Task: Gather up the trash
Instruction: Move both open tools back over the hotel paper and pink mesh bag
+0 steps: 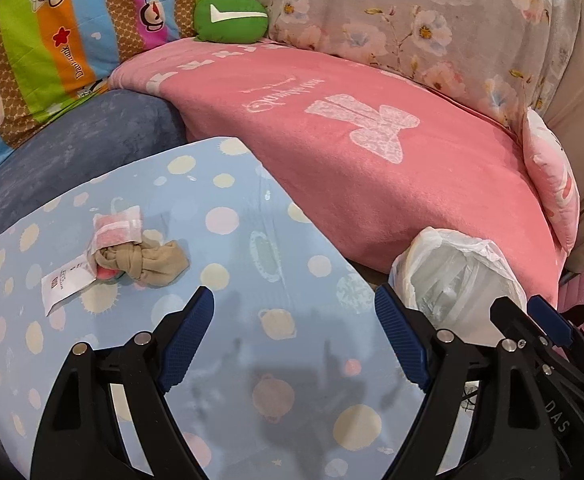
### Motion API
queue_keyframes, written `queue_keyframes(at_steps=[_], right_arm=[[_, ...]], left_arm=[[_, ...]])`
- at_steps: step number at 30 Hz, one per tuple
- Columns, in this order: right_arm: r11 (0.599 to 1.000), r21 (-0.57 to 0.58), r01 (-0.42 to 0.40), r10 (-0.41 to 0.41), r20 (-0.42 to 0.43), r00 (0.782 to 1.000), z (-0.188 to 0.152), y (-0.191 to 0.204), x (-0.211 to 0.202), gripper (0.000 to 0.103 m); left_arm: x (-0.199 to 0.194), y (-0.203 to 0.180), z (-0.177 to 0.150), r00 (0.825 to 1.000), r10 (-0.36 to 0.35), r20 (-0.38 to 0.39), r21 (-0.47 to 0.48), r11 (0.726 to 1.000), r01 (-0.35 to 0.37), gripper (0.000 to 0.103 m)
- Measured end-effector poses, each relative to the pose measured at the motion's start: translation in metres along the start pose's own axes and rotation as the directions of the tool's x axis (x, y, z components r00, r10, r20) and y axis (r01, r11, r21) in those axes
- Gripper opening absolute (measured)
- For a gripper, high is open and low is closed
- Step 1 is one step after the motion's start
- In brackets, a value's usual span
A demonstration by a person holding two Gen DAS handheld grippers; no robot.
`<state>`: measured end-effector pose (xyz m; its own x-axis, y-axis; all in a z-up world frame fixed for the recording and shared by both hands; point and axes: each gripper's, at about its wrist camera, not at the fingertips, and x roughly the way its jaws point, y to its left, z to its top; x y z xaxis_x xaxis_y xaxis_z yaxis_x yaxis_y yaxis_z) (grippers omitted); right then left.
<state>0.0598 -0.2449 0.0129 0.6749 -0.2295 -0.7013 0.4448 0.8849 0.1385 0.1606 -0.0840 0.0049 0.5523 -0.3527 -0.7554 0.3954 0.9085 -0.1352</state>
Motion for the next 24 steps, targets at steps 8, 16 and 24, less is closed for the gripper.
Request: queue_keyframes(at_steps=[8,16,24], right_arm=[[0.998,-0.048,-0.041,0.040,-0.018,0.999,-0.008,0.039,0.002,0.062],[0.993,-0.095,-0.076,0.073,-0.039,0.997,-0.016,0.080,0.006,0.062],[0.984,-0.141,-0.111,0.103,-0.061,0.993,-0.022,0.121,0.012,0.062]], left_arm=[[-0.008,0.038,-0.007,0.999,0.034,0.002,-0.045,0.998,-0.034,0.079],[-0.010,0.084,-0.015,0.997,0.070,-0.017,-0.108,0.992,-0.071,0.079],[-0.008,0.140,-0.028,0.991,0.124,-0.041,-0.176,0.976,-0.129,0.084]])
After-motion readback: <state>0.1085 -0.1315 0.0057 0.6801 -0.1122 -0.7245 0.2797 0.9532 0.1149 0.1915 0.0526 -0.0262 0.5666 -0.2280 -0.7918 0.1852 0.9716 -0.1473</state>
